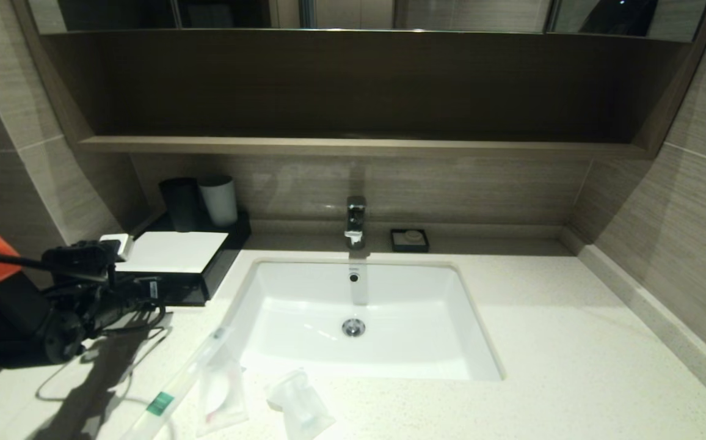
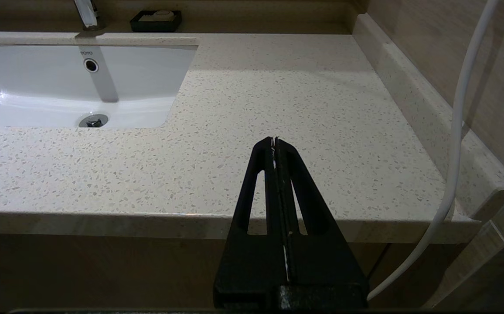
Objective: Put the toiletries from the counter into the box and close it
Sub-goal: Open the drawer
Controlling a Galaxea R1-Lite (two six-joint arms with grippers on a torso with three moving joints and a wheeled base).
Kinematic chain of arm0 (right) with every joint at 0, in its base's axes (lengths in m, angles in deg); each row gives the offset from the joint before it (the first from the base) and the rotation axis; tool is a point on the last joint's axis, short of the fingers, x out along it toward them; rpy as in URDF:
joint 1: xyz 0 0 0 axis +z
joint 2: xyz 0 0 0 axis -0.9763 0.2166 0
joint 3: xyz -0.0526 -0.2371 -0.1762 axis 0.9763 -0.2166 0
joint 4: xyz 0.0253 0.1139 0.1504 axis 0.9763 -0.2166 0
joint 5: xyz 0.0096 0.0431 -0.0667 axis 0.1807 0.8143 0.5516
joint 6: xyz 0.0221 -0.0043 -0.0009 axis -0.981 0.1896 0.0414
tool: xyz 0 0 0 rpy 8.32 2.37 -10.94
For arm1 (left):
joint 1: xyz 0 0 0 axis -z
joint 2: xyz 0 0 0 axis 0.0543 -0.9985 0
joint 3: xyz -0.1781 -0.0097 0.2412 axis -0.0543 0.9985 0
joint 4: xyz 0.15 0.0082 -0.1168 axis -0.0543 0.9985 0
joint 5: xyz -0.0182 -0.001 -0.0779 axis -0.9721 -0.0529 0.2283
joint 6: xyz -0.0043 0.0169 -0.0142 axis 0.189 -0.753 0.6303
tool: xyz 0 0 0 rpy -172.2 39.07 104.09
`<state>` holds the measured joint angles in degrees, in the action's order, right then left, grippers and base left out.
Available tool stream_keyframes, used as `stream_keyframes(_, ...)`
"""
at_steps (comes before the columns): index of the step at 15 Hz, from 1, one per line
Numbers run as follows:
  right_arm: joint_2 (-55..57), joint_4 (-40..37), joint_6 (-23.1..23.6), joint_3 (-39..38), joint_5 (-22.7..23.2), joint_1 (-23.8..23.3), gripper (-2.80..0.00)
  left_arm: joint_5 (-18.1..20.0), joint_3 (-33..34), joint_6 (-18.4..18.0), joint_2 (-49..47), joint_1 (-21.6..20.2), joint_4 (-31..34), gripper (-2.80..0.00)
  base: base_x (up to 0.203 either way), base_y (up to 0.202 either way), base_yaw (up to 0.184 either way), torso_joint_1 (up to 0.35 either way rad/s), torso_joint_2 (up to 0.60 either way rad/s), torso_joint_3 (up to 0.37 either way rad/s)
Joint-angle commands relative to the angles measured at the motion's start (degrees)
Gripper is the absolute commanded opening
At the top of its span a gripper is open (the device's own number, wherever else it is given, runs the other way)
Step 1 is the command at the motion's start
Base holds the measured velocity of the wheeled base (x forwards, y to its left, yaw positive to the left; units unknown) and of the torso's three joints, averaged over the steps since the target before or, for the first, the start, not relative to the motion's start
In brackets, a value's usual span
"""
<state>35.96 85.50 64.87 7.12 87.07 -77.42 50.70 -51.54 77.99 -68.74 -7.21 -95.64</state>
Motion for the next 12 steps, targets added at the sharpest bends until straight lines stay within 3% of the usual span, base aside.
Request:
stream_keyframes(1, 0.0, 0.0, 0.0, -0.1, 0.0, 0.0, -2.8, 0.0, 0.1, -0.1, 0.2, 0.0, 0.0, -2.8, 0.0, 0.0, 0.0, 0.0, 0.0, 0.0)
stream_keyframes(12, 0.0, 0.0, 0.0, -0.1, 0.0, 0.0, -2.8, -0.2, 0.0, -0.4, 2.4, 0.0, 6.1, -2.8, 0.0, 0.0, 0.0, 0.0, 0.0, 0.0)
